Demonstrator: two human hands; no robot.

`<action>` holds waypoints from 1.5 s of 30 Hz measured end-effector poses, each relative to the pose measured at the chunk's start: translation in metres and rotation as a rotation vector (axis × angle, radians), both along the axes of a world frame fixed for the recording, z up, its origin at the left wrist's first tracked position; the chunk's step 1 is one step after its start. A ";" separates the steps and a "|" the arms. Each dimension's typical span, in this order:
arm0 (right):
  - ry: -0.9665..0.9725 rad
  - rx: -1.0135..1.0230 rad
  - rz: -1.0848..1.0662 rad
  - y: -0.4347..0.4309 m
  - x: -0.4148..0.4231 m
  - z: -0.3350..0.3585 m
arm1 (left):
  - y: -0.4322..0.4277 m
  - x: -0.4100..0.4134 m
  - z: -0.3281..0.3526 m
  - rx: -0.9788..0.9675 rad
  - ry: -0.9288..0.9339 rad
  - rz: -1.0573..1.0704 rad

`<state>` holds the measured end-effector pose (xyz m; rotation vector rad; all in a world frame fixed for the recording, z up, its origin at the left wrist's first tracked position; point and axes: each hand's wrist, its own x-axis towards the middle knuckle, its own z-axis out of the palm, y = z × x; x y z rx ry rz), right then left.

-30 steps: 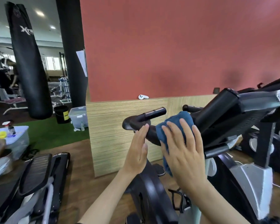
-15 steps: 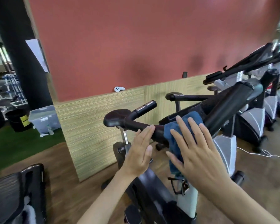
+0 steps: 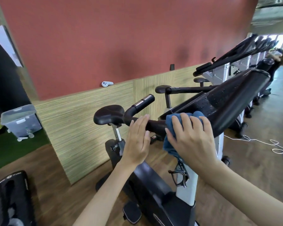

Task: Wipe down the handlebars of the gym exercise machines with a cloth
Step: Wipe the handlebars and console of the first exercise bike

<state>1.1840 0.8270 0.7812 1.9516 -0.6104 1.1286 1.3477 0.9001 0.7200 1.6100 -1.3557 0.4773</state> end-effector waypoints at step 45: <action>-0.056 0.224 -0.246 0.033 0.065 0.001 | -0.023 0.085 0.000 0.032 -0.376 -0.158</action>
